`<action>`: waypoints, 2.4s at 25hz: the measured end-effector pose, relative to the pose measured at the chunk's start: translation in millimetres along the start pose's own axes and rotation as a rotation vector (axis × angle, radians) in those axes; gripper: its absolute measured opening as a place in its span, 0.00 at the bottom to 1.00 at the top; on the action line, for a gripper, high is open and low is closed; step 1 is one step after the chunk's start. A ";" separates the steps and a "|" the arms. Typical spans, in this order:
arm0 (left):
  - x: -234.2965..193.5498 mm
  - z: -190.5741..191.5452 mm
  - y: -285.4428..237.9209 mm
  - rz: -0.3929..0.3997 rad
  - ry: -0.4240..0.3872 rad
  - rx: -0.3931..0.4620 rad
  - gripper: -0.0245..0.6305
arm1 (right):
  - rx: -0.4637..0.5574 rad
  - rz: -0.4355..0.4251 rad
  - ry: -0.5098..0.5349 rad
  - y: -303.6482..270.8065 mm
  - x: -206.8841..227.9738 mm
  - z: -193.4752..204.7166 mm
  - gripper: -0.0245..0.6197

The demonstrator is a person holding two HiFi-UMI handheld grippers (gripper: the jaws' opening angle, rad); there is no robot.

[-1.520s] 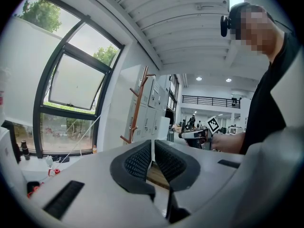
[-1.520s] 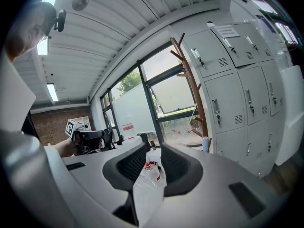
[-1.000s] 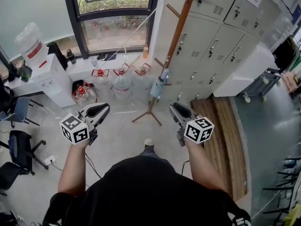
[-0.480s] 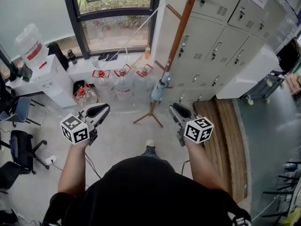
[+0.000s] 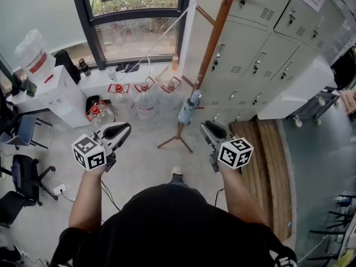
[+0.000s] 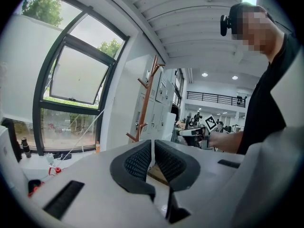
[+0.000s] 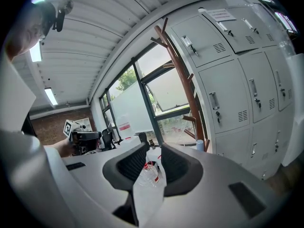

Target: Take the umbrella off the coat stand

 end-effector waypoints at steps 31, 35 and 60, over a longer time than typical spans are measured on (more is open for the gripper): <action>-79.5 -36.7 -131.2 0.001 0.001 -0.020 0.08 | -0.018 -0.037 0.007 -85.9 113.9 -90.3 0.21; -86.4 -37.6 -141.1 -0.010 0.006 -0.017 0.08 | -0.012 -0.051 0.018 -92.4 120.2 -103.9 0.21; -97.5 -35.8 -172.6 -0.010 0.011 -0.034 0.08 | -0.067 -0.041 0.019 -117.1 157.4 -105.7 0.21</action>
Point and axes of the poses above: the fingertips, and each gripper's own axes: y backward along the fingers, x to its right, z out of its underside, the point moved 4 cm from there along y, backward along the fingers, and after that the axes turned 8 degrees about -y, right-handed, at the moved point
